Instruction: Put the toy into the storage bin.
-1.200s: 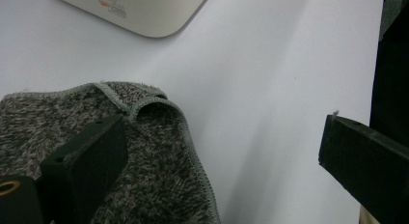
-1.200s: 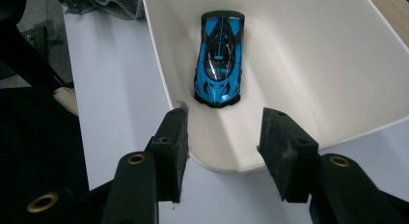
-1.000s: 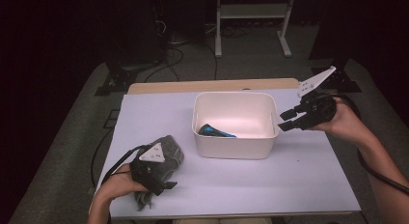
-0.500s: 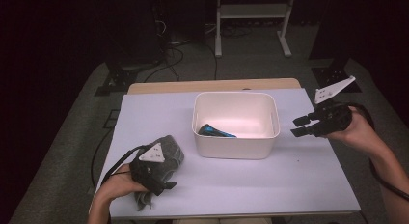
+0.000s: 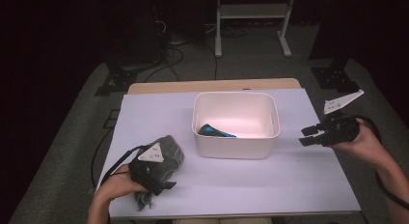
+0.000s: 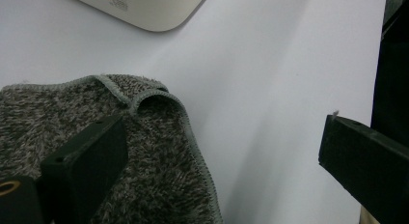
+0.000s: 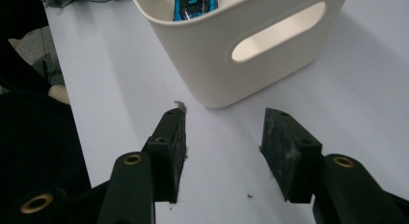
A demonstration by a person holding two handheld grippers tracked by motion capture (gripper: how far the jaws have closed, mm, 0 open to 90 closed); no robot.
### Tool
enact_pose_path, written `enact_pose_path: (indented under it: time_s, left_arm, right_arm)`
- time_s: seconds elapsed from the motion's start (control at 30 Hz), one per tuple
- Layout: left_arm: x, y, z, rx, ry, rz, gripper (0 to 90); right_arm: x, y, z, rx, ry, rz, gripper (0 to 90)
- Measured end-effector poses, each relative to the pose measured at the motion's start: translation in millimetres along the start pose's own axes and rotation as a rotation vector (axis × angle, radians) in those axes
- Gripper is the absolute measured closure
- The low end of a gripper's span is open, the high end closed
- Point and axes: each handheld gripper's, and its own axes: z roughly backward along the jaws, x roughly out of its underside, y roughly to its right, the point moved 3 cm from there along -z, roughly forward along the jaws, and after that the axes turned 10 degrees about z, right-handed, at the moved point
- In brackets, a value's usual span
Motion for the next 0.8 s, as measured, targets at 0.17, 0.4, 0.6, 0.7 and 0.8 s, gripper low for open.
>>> enact_pose_path:
  time_s: [0.17,0.4,0.6,0.7,0.8]
  left_arm:
    - [0.3,-0.2,0.5,-0.001,0.001,0.0,2.8]
    - [0.3,-0.2,1.1,-0.002,-0.002,-0.002,2.8]
    - [0.6,-0.2,1.8,-0.003,-0.002,-0.003,2.8]
    - [0.6,-0.5,1.6,-0.006,-0.006,-0.005,2.8]
    - [0.4,-0.6,1.2,-0.006,-0.005,-0.004,2.8]
  right_arm:
    - [13.3,-0.2,-5.2,-0.006,0.003,-0.021,48.8]
    - [30.9,-0.6,-15.3,-0.02,0.006,-0.049,48.2]
    - [45.0,-1.8,-25.0,-0.035,-0.002,-0.075,47.6]
    - [53.6,-2.5,-30.4,-0.042,-0.005,-0.087,47.0]
    - [59.3,-3.7,-34.6,-0.052,0.0,-0.099,46.0]
